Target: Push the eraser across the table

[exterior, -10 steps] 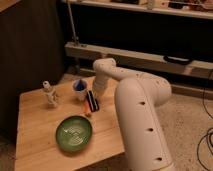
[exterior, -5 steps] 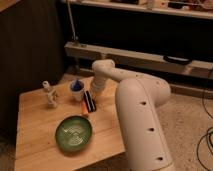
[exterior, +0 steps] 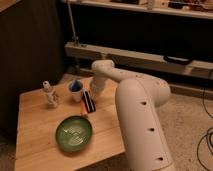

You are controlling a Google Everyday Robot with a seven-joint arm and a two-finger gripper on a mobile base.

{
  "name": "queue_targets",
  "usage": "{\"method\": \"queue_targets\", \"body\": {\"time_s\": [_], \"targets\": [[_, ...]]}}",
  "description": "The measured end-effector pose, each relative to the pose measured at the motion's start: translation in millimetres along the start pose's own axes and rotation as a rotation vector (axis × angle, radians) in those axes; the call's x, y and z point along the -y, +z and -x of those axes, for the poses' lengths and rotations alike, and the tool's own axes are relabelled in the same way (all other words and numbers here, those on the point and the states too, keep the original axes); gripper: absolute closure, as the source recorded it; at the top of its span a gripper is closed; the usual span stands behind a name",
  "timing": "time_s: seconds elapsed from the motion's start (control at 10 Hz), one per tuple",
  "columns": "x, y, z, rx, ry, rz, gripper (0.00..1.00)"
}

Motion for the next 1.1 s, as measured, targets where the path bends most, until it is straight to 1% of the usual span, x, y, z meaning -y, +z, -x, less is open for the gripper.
{"method": "queue_targets", "body": {"time_s": [0.3, 0.5, 0.8, 0.9, 1.0, 1.1], "targets": [[-1.2, -1.1, -1.1, -0.003, -0.003, 0.002, 1.0], [-15.3, 6.4, -3.0, -0.014, -0.037, 0.032, 1.0], [-15.4, 4.3, -3.3, -0.015, -0.038, 0.031, 1.0], [-18.8, 6.5, -4.2, -0.019, -0.052, 0.04, 1.0], [-32.1, 11.5, -6.5, -0.026, -0.083, 0.057, 1.0], [-35.3, 11.7, -6.7, -0.03, -0.087, 0.058, 1.0]]}}
